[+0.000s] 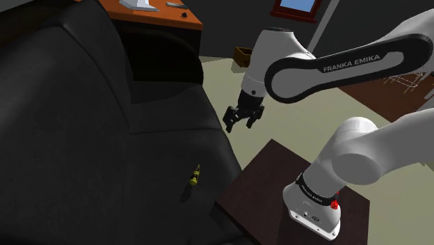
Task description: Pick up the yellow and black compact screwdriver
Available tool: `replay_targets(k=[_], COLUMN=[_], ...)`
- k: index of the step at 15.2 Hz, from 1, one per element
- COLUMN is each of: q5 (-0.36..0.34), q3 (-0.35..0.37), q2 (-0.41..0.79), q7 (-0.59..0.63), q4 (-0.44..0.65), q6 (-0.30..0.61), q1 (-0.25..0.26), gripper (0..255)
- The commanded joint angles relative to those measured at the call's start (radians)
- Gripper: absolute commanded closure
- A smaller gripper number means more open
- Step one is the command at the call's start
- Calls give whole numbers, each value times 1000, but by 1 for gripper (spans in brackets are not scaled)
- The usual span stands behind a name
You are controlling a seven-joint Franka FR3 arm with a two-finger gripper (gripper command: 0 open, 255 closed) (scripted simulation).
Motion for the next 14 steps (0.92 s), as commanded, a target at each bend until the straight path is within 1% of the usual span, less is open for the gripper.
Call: replay_targets(k=[1,6,9,11,12,13,14], q5=[32,85,76,33,-6,-62,-133], q3=[38,131,188,225,240,249,247], q2=[72,281,429,533,586,640,694], q7=[56,192,291,379,435,502,580], q4=[-13,-10,16,43,59,76,96], q6=[98,332,471,558,599,638,674], q1=[11,23,10,-9,-19,-29,-31], gripper=[0,0,0,0,0,0,0])
